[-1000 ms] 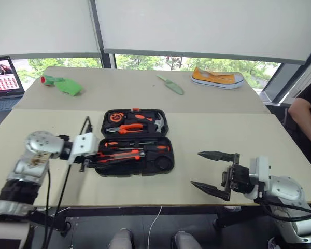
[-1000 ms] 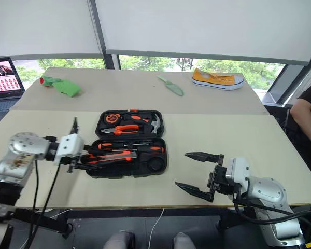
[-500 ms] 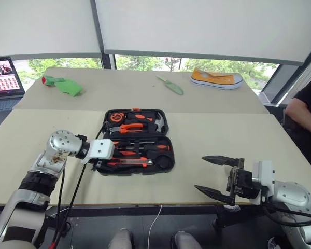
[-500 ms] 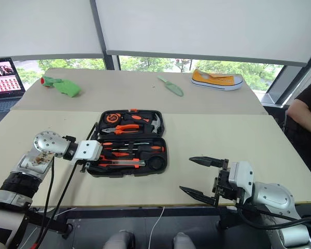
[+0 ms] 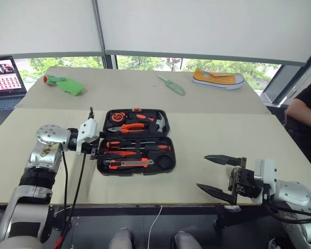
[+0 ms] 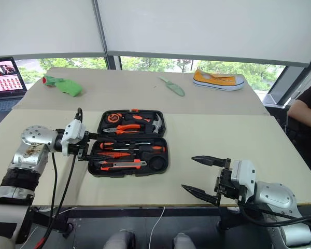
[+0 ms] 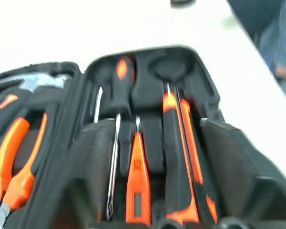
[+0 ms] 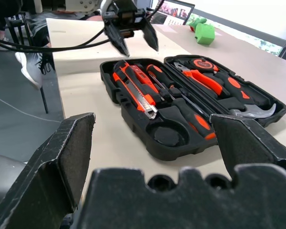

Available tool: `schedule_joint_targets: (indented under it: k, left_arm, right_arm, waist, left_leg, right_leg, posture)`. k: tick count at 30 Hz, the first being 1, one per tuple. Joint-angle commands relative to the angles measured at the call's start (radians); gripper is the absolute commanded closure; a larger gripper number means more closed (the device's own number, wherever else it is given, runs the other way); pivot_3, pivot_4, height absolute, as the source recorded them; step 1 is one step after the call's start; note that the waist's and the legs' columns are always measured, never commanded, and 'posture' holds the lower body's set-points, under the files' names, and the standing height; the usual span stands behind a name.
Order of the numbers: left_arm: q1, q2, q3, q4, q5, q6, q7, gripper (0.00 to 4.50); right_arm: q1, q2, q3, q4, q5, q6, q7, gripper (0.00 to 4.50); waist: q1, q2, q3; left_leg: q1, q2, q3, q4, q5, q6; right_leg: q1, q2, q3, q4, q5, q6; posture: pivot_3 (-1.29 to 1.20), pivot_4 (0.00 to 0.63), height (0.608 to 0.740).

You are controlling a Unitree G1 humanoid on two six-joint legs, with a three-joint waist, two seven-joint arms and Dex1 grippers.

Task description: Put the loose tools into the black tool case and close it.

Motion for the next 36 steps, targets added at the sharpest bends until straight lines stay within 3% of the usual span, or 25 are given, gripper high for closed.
schedule_joint_targets:
  k: [1, 4, 5, 13, 20, 27, 28, 29, 30, 36]
  left_arm:
    - [0.011, -0.024, -0.003, -0.035, 0.007, 0.011, 0.025, 3.08]
    - [0.028, -0.051, -0.024, -0.025, 0.046, -0.025, 0.056, 4.18]
    - [0.039, -0.055, -0.033, -0.020, 0.055, -0.041, 0.050, 4.35]
    - [0.079, -0.068, -0.082, 0.050, 0.154, -0.137, 0.100, 4.35]
    - [0.103, -0.061, -0.146, 0.080, 0.256, -0.106, 0.182, 4.35]
    - [0.120, -0.087, -0.087, 0.048, 0.143, -0.014, 0.170, 4.35]
    - [0.120, -0.098, -0.053, 0.037, 0.091, -0.028, 0.145, 3.84]
    - [0.119, -0.106, -0.013, 0.020, 0.036, -0.040, 0.124, 3.72]
    - [0.119, -0.109, 0.018, 0.001, -0.013, -0.030, 0.100, 3.26]
    - [0.210, -0.052, 0.117, -0.191, -0.139, 0.073, 0.082, 1.23]
  right_arm:
    - [-0.002, 0.009, -0.020, -0.008, 0.021, 0.003, -0.007, 0.00]
    - [-0.002, 0.020, -0.011, -0.007, 0.013, -0.001, -0.013, 0.00]
    - [-0.001, 0.024, -0.008, -0.008, 0.011, 0.000, -0.016, 0.00]
    - [0.007, 0.035, -0.006, -0.015, 0.006, 0.005, -0.025, 0.00]
    - [0.009, 0.035, -0.004, -0.012, 0.008, 0.011, -0.037, 0.00]
    - [0.061, 0.021, -0.067, -0.034, 0.025, 0.029, -0.067, 0.00]
    - [0.081, 0.018, -0.092, -0.042, 0.028, 0.029, -0.075, 0.00]
    - [0.109, 0.017, -0.129, -0.051, 0.031, 0.027, -0.084, 0.00]
    - [0.137, 0.018, -0.165, -0.058, 0.034, 0.024, -0.093, 0.00]
    - [0.405, 0.096, -0.421, -0.018, 0.008, -0.093, -0.089, 0.00]
  waist:
    - [-0.001, 0.000, 0.000]
    - [-0.002, 0.000, 0.000]
    - [-0.001, 0.000, 0.000]
    - [-0.002, 0.000, 0.000]
    - [-0.002, 0.005, -0.003]
    - [-0.002, 0.011, -0.007]
    - [-0.002, 0.011, -0.007]
    - [-0.001, 0.012, -0.007]
    - [0.000, 0.012, -0.007]
    - [0.001, 0.011, -0.006]
  left_leg:
    - [0.000, 0.000, 0.000, 0.000, 0.000, 0.000]
    - [0.000, 0.000, 0.000, 0.000, 0.000, 0.000]
    - [0.000, 0.000, -0.001, 0.000, 0.000, 0.000]
    - [0.000, 0.000, -0.001, 0.000, 0.000, 0.000]
    - [0.006, 0.000, -0.001, 0.000, 0.000, 0.000]
    - [0.016, 0.000, -0.001, 0.000, 0.000, 0.000]
    - [0.016, 0.000, -0.001, 0.000, 0.000, 0.000]
    - [0.016, 0.000, -0.001, 0.000, 0.000, 0.000]
    - [0.015, 0.000, -0.001, 0.000, 0.000, 0.000]
    - [0.009, -0.001, -0.003, 0.000, -0.002, 0.002]
  right_leg:
    - [0.000, 0.000, 0.000, 0.000, 0.000, 0.000]
    - [0.000, 0.000, 0.000, 0.000, 0.000, 0.000]
    - [0.000, 0.001, 0.000, 0.000, 0.000, 0.000]
    - [0.000, 0.001, 0.000, 0.000, 0.000, 0.000]
    - [0.007, 0.000, 0.000, 0.000, 0.001, 0.001]
    - [0.016, -0.001, 0.000, -0.001, -0.007, 0.000]
    - [0.016, -0.001, 0.000, -0.001, -0.007, 0.000]
    - [0.016, -0.001, 0.000, -0.001, -0.007, 0.000]
    - [0.016, -0.001, 0.000, -0.001, -0.007, -0.001]
    - [0.013, -0.001, -0.001, -0.002, -0.003, 0.001]
  posture:
    - [0.00, 0.150, 0.740]
    - [0.00, 0.150, 0.740]
    - [0.00, 0.150, 0.740]
    - [0.00, 0.150, 0.740]
    - [0.00, 0.150, 0.740]
    - [0.00, 0.150, 0.740]
    - [0.00, 0.150, 0.740]
    - [0.00, 0.150, 0.740]
    - [0.00, 0.150, 0.740]
    - [0.00, 0.150, 0.740]
